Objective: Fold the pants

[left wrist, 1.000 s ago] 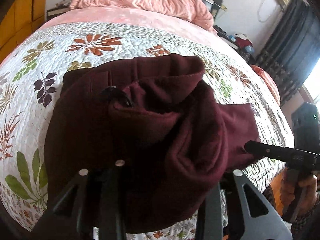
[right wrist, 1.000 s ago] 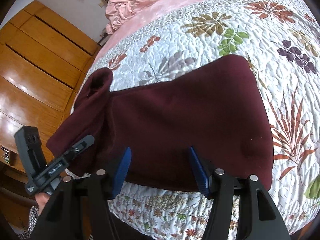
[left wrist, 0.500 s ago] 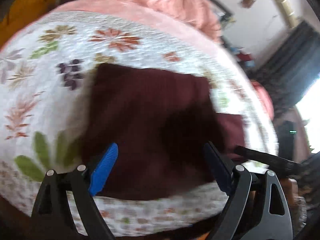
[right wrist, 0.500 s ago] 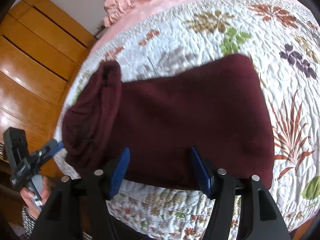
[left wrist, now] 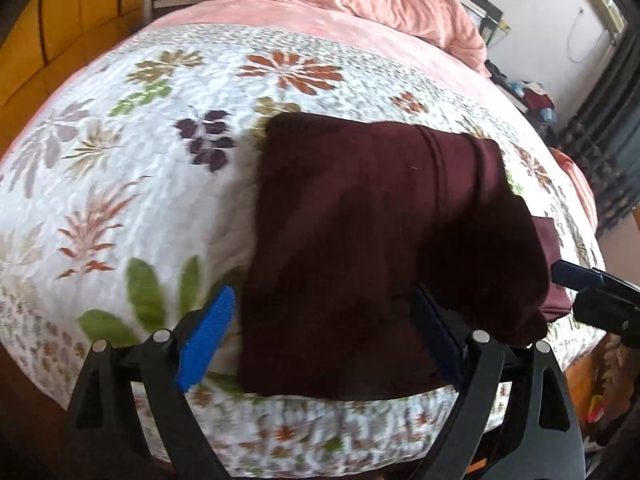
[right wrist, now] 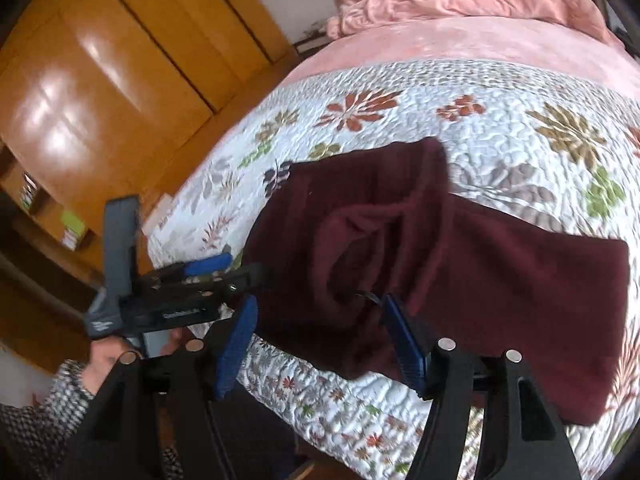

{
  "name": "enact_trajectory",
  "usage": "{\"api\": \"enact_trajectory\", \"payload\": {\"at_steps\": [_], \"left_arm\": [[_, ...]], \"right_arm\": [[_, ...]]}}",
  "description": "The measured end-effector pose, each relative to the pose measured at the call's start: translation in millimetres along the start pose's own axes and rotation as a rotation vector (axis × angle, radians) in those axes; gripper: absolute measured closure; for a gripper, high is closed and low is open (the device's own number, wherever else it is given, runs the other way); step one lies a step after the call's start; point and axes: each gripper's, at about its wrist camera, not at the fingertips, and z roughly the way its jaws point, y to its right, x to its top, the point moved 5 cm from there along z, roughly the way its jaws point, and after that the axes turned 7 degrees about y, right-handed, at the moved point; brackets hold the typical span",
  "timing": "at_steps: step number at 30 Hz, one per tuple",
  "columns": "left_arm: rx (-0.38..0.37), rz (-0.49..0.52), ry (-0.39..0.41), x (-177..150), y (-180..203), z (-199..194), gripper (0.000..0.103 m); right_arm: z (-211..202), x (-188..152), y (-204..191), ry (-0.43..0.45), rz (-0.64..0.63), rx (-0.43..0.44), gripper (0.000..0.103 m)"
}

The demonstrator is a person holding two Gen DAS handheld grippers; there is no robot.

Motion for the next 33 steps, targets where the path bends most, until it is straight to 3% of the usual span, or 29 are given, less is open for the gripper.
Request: {"api": "enact_trajectory", "payload": {"at_steps": [2,4,6,8,14,18,20,22,23,24,26,30,33], "left_arm": [[0.019,0.002,-0.003,0,-6,-3,0.015],[0.034,-0.004,-0.013,0,-12,-1,0.015],[0.032,-0.015,-0.027,-1,-14,3,0.015],[0.021,-0.034,-0.035,-1,-17,6,0.014],[-0.03,-0.091,0.001,1,-16,2,0.013],[-0.018,-0.068,-0.027,-3,-12,10,0.013],[-0.009,-0.055,-0.052,-8,-9,15,0.013],[-0.018,-0.057,-0.048,-10,-8,13,0.013],[-0.019,-0.058,-0.046,-10,-8,11,0.013],[-0.019,-0.059,-0.044,-10,-9,9,0.013],[-0.015,-0.058,-0.032,-8,-10,5,0.013],[-0.018,-0.067,-0.021,-7,-12,0,0.013],[-0.012,-0.067,-0.018,-8,-13,-2,0.013]], "right_arm": [[13,1,-3,-0.021,-0.006,-0.003,0.038],[26,2,-1,-0.047,0.001,-0.008,0.054],[34,0,1,-0.071,-0.009,-0.028,0.077],[33,-1,2,-0.071,0.01,0.009,0.091],[-5,-1,6,-0.005,0.058,0.087,0.093],[19,-28,29,-0.104,0.102,0.023,0.093],[22,-33,33,-0.099,0.14,0.062,0.091],[17,-29,31,-0.088,0.156,0.095,0.083],[12,-26,29,-0.082,0.15,0.106,0.068],[7,-23,28,-0.072,0.146,0.098,0.042],[-6,-14,31,-0.029,0.147,0.066,0.029],[-14,-3,48,-0.009,0.234,0.069,0.027],[1,-5,64,-0.043,0.322,0.089,0.024]]}}
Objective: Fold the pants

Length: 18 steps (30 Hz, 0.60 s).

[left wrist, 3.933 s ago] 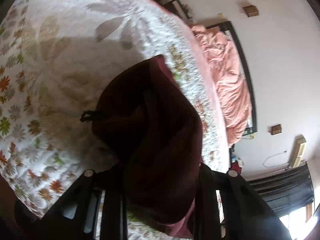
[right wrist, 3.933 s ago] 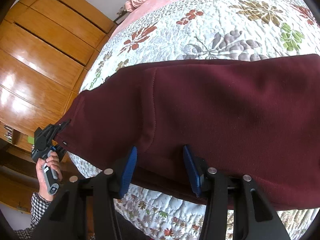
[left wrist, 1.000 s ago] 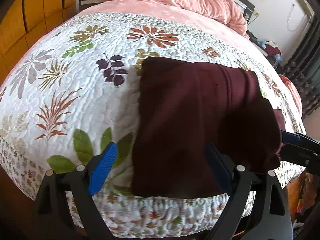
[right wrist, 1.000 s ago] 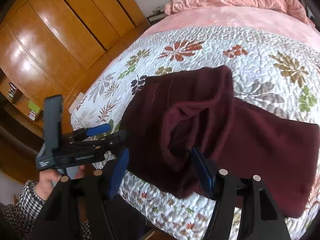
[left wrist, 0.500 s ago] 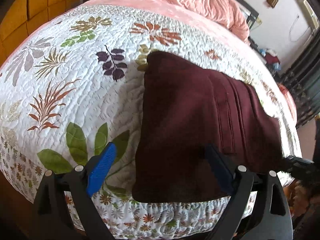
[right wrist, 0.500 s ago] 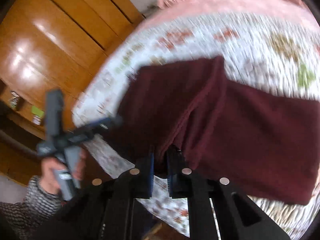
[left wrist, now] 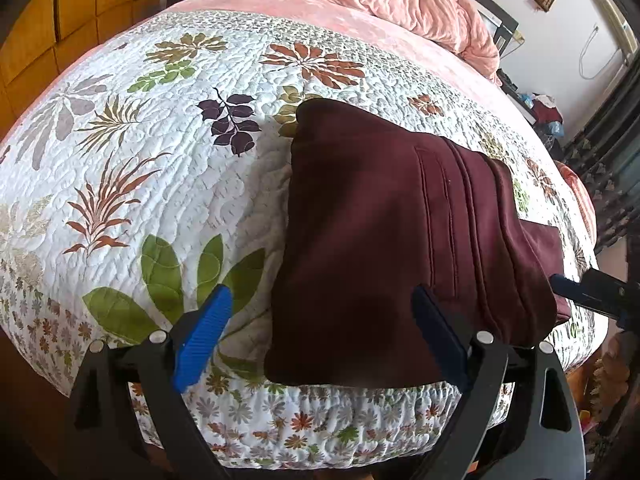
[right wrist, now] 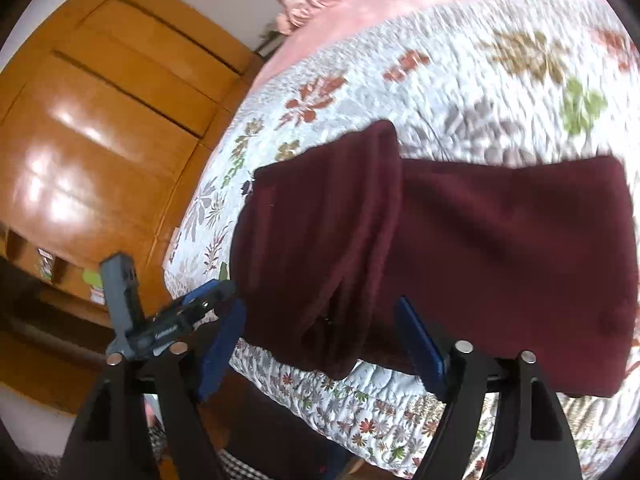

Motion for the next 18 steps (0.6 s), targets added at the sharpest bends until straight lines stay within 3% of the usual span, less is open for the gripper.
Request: {"api": "enact_trajectory", "payload": {"at_steps": [6,10,14,16,18], "left_arm": [[-0.013,-0.01,-0.02,-1,-3,6,0.012],[-0.033,-0.021,-0.044,-4,-4,14,0.012],[-0.045,-0.063,-0.041,-4,-12,12,0.012],[-0.038,-0.08,-0.035,-4,-18,9,0.012],[-0.037,-0.094,-0.032,-4,-22,6,0.012]], "right_arm": [[27,-5,14,-0.056,0.078,0.004,0.024],[41,-9,5,-0.068,0.046,-0.009,0.024],[60,-8,-11,-0.09,0.019,0.04,0.027],[68,-7,-15,-0.086,-0.002,0.031,0.034],[72,-4,-17,-0.075,-0.01,0.024,0.057]]}}
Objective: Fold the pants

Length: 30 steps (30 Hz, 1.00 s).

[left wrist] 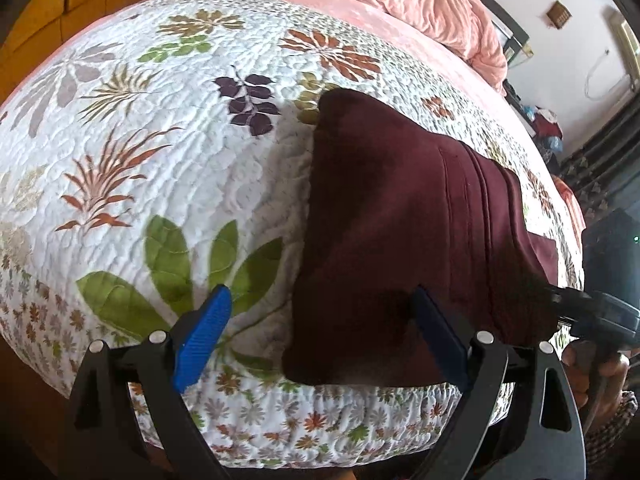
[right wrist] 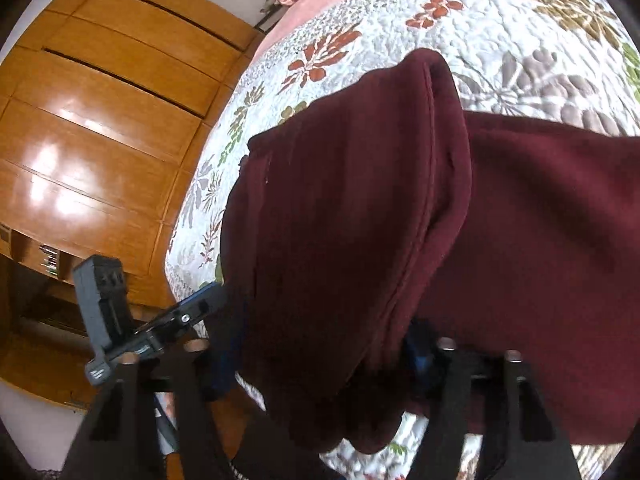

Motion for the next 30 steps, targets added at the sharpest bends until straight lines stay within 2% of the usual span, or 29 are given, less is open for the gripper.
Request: {"api": "enact_trajectory", "payload": {"at_steps": [3,5,11,18,26,30], "left_arm": [[-0.002,-0.022,-0.001,0,-5,-2,0.012],[-0.005,-0.029,-0.005,0,-6,-2,0.012],[-0.021,-0.035,0.011,2,-1,-9,0.012],[-0.048,-0.052,0.046,11,10,-22,0.012],[-0.066,0.014,0.036,13,39,-18,0.012],[-0.072,0.055,0.025,11,57,-14,0.012]], "right_arm": [[-3,2,4,0.01,0.05,0.059,0.075],[-7,3,2,0.019,0.06,0.09,0.077],[-28,13,-27,0.063,0.003,0.13,0.08],[-74,33,-55,0.142,-0.091,0.138,0.08],[-128,43,-43,0.215,-0.111,0.102,0.081],[-151,49,-29,0.242,-0.092,0.089,0.087]]}}
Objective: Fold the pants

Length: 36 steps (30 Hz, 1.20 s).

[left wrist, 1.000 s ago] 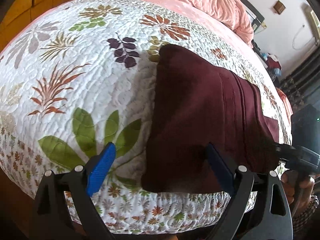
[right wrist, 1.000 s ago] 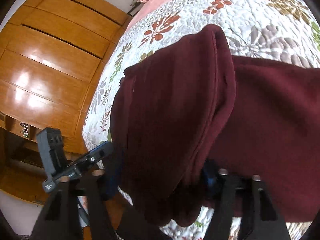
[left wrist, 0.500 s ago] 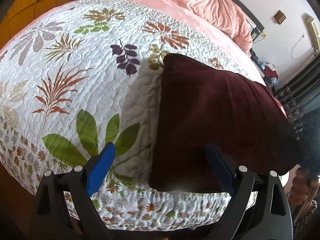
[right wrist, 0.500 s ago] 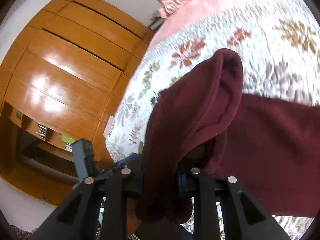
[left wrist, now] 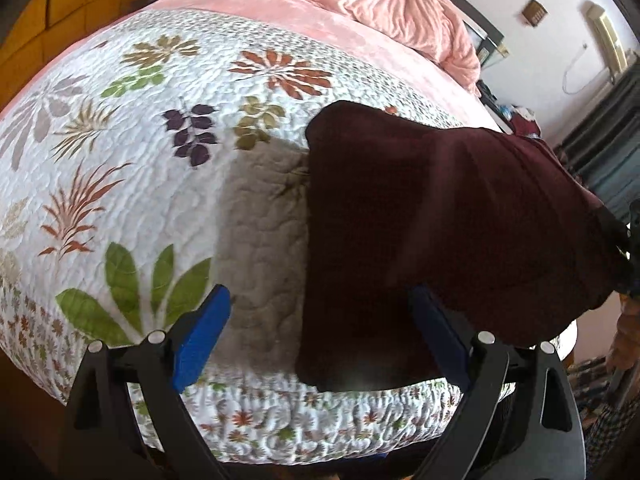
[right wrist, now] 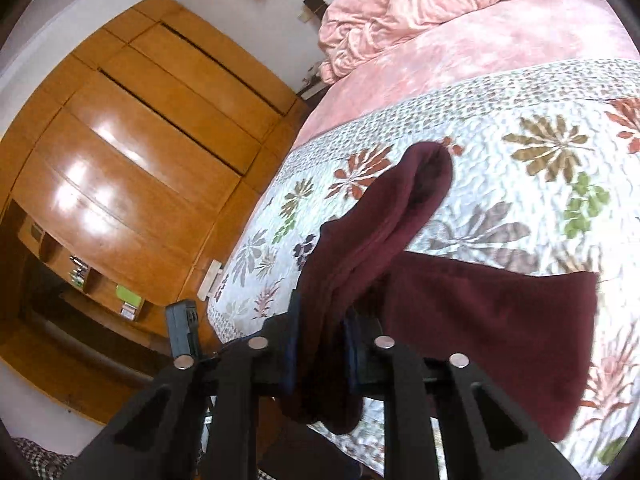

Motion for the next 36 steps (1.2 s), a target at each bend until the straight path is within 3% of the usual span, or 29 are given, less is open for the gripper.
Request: {"api": "enact_trajectory", "payload": {"at_steps": [5,12,16,18,20,23,30,36], "left_arm": [[-0.007,0.046,-0.018,-2,20,11,0.012],[-0.01,0.086,-0.055,-14,34,23,0.012],[-0.002,0.092,-0.075,-19,33,27,0.012],[-0.002,0.083,-0.08,-19,32,29,0.012],[-0.004,0.082,-0.079,-18,31,30,0.012],[0.001,0.082,-0.079,-18,32,31,0.012],[0.019,0.086,-0.088,-18,27,30,0.012],[0.029,0.073,-0.101,-19,24,33,0.012]], "right_arm": [[-11,-5,29,-0.034,-0.005,-0.084,0.088],[7,-50,121,-0.115,0.11,-0.278,0.089],[6,-59,138,-0.093,0.199,-0.209,0.082],[-1,-55,134,-0.085,0.185,-0.207,0.063],[-8,-48,129,-0.067,0.174,-0.182,0.055],[-12,-37,134,-0.057,0.208,-0.162,0.035],[8,-42,157,-0.117,0.299,-0.05,0.033],[29,-49,146,-0.127,0.213,-0.023,0.035]]}}
